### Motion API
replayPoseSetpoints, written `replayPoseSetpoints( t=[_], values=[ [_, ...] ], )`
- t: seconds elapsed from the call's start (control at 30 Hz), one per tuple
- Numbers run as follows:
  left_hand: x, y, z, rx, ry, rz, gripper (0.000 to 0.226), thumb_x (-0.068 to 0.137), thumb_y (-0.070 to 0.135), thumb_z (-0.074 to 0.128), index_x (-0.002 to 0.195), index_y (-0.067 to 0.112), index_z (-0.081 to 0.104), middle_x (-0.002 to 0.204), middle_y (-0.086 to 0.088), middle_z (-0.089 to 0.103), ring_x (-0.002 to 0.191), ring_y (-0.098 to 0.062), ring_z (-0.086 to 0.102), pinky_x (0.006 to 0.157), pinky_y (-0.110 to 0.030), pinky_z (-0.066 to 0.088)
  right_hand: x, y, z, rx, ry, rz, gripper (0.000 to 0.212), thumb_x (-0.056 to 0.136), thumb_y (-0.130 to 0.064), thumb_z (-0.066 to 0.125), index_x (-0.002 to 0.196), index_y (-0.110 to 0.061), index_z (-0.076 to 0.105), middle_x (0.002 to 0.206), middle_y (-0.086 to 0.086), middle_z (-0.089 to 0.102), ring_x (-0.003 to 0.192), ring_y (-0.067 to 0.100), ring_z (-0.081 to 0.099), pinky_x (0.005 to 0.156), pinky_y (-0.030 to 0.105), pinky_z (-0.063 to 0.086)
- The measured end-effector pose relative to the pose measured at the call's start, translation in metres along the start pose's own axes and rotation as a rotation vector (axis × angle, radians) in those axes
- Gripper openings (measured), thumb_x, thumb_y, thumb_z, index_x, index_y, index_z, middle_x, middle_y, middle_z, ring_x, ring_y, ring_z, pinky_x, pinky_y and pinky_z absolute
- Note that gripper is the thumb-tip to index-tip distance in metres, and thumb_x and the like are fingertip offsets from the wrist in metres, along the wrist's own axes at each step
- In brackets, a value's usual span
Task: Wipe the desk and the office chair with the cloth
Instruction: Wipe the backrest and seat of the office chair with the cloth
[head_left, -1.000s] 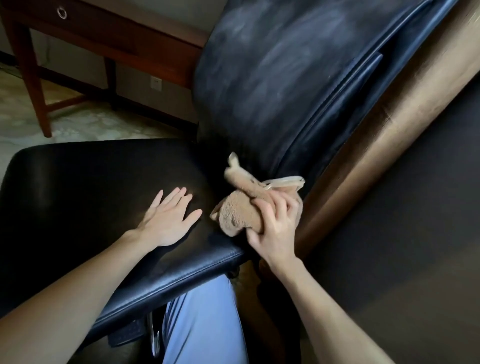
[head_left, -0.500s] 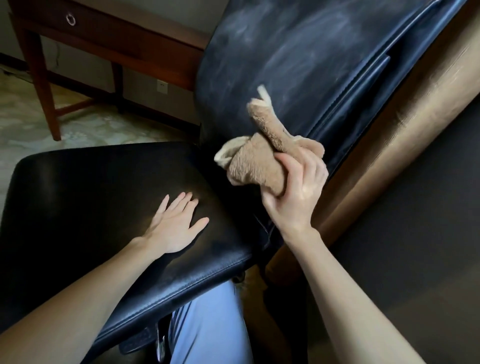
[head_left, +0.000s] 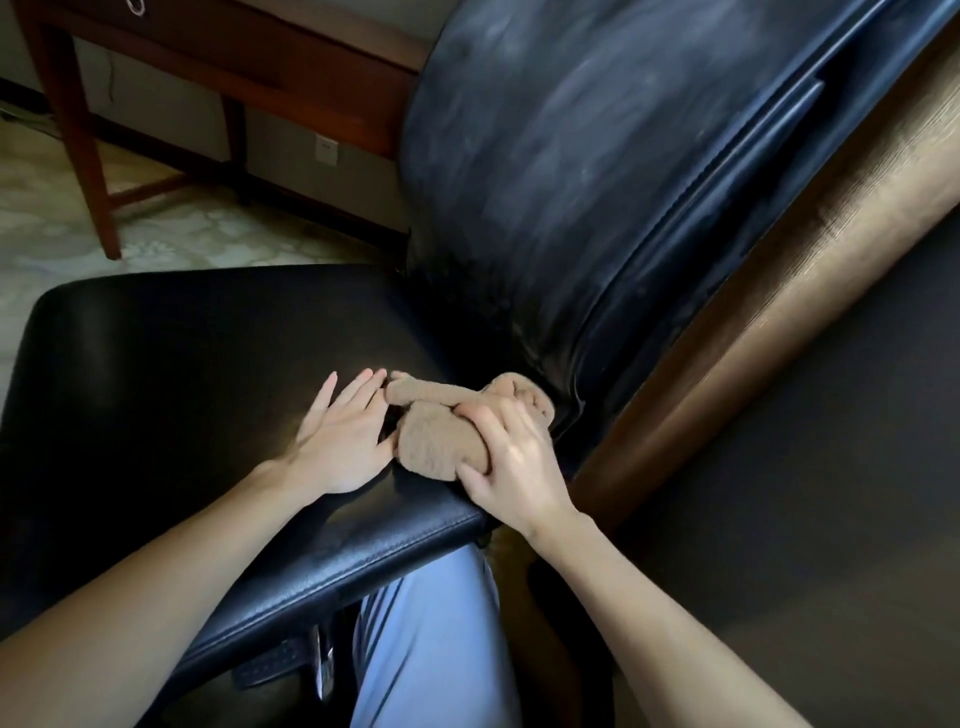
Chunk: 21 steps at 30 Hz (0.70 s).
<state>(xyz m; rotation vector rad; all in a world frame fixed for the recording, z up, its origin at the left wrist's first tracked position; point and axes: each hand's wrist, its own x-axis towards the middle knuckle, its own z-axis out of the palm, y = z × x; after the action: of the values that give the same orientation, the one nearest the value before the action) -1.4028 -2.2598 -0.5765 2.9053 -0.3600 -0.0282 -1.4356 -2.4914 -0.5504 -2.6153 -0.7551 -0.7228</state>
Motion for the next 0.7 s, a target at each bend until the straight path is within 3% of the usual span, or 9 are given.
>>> replayPoseSetpoints(
  t=[0.07, 0.13, 0.23, 0.33, 0.43, 0.5, 0.6, 0.7],
  values=[
    [-0.002, -0.001, 0.001, -0.037, 0.013, 0.000, 0.069, 0.108, 0.056, 0.023, 0.166, 0.020, 0.014, 0.175, 0.001, 0.002, 0.160, -0.010, -0.005, 0.128, -0.041, -0.010, 0.002, -0.005, 0.008, 0.081, 0.035, 0.226, 0.049, 0.080, -0.021, 0.066, 0.128, -0.018, 0.060, 0.118, 0.004, 0.063, 0.116, 0.027, 0.055, 0.107, 0.044, 0.044],
    [-0.004, -0.002, 0.000, -0.062, 0.032, 0.000, 0.070, 0.107, 0.059, 0.023, 0.166, 0.022, 0.015, 0.175, 0.002, 0.003, 0.160, -0.009, -0.005, 0.128, -0.040, -0.011, 0.001, -0.001, 0.009, 0.102, 0.044, 0.289, 0.053, 0.082, -0.020, 0.068, 0.134, -0.020, 0.056, 0.123, 0.004, 0.063, 0.122, 0.026, 0.052, 0.109, 0.044, 0.043],
    [-0.003, -0.005, 0.001, -0.062, 0.021, 0.020, 0.070, 0.107, 0.059, 0.025, 0.166, 0.022, 0.016, 0.175, 0.002, 0.003, 0.160, -0.010, -0.005, 0.129, -0.040, -0.010, 0.003, 0.007, 0.006, 0.007, -0.042, 0.190, 0.057, 0.083, -0.022, 0.069, 0.138, -0.013, 0.056, 0.130, 0.013, 0.061, 0.125, 0.035, 0.052, 0.107, 0.055, 0.046],
    [-0.002, -0.004, 0.000, -0.057, 0.025, 0.020, 0.070, 0.107, 0.059, 0.024, 0.165, 0.020, 0.018, 0.175, 0.001, 0.004, 0.160, -0.011, -0.005, 0.129, -0.041, -0.010, 0.024, 0.012, -0.001, -0.186, -0.064, -0.029, 0.053, 0.083, -0.013, 0.074, 0.133, -0.001, 0.063, 0.120, 0.028, 0.061, 0.115, 0.049, 0.059, 0.095, 0.064, 0.051],
    [-0.002, -0.004, 0.002, -0.062, 0.061, 0.034, 0.069, 0.106, 0.060, 0.023, 0.159, 0.017, 0.030, 0.173, -0.002, 0.016, 0.160, -0.013, 0.000, 0.129, -0.043, -0.007, 0.072, 0.007, -0.009, -0.312, 0.090, -0.365, 0.031, 0.090, 0.001, 0.069, 0.120, 0.002, 0.072, 0.107, 0.029, 0.066, 0.109, 0.049, 0.065, 0.108, 0.068, 0.042],
    [-0.002, -0.005, 0.003, -0.078, 0.071, 0.032, 0.070, 0.106, 0.061, 0.023, 0.161, 0.019, 0.028, 0.172, 0.000, 0.018, 0.160, -0.012, 0.001, 0.129, -0.042, -0.008, 0.105, 0.001, -0.011, -0.339, 0.225, -0.496, 0.021, 0.102, -0.002, 0.059, 0.114, -0.002, 0.076, 0.110, 0.025, 0.070, 0.111, 0.043, 0.067, 0.114, 0.064, 0.038],
    [-0.001, -0.008, 0.006, -0.109, 0.072, 0.022, 0.071, 0.105, 0.063, 0.024, 0.164, 0.023, 0.021, 0.174, 0.003, 0.010, 0.160, -0.009, -0.003, 0.128, -0.038, -0.012, 0.133, 0.002, -0.018, -0.404, 0.228, -0.455, 0.028, 0.106, -0.009, 0.047, 0.112, -0.009, 0.074, 0.116, 0.016, 0.070, 0.117, 0.038, 0.062, 0.121, 0.059, 0.029],
    [0.000, -0.009, 0.008, -0.132, 0.076, 0.036, 0.071, 0.105, 0.064, 0.026, 0.164, 0.024, 0.023, 0.174, 0.004, 0.009, 0.160, -0.008, -0.003, 0.128, -0.037, -0.012, 0.112, 0.009, -0.019, -0.505, 0.148, -0.416, 0.019, 0.095, -0.005, 0.052, 0.100, -0.007, 0.070, 0.096, 0.017, 0.066, 0.099, 0.039, 0.061, 0.115, 0.059, 0.035]
  ],
)
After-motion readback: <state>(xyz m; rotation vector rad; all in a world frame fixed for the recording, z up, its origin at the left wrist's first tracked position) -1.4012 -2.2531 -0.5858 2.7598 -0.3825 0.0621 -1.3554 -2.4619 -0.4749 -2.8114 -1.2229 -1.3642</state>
